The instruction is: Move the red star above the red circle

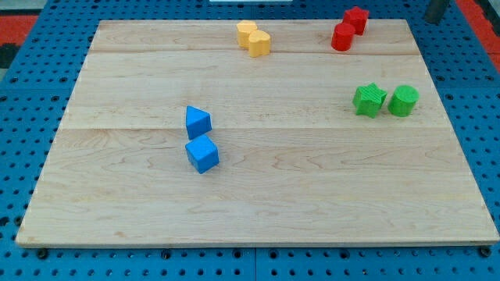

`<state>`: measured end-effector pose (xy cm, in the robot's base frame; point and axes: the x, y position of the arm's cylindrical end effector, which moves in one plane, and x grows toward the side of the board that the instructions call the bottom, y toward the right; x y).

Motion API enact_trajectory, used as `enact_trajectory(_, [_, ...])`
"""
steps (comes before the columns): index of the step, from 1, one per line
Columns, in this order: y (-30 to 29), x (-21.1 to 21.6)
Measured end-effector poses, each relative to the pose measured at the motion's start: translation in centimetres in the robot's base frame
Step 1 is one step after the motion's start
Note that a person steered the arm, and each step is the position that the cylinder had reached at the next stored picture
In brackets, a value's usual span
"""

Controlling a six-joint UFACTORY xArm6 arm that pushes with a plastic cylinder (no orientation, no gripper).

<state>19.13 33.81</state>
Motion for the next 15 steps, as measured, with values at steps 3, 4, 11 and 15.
enact_trajectory(3, [-14.7,2.6])
enact_trajectory(4, [-14.4,6.1])
enact_trajectory(11, [-46.2,0.0])
enact_trajectory(15, [-22.8,0.6])
